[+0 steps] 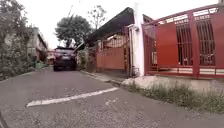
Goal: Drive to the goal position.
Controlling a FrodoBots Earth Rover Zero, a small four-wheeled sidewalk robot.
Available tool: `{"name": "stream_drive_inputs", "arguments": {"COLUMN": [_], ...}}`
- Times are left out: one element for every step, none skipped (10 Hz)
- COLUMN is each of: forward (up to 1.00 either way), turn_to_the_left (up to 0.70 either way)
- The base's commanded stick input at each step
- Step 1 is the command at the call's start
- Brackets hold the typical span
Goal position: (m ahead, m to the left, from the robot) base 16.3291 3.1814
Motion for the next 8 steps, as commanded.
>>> {"name": "stream_drive_inputs", "arguments": {"forward": [0.7,0.7,0.7,0.7,0.7,0.7,0.7,0.7], "turn_to_the_left": [0.43,0.43,0.43,0.43,0.43,0.43,0.39,0.16]}}
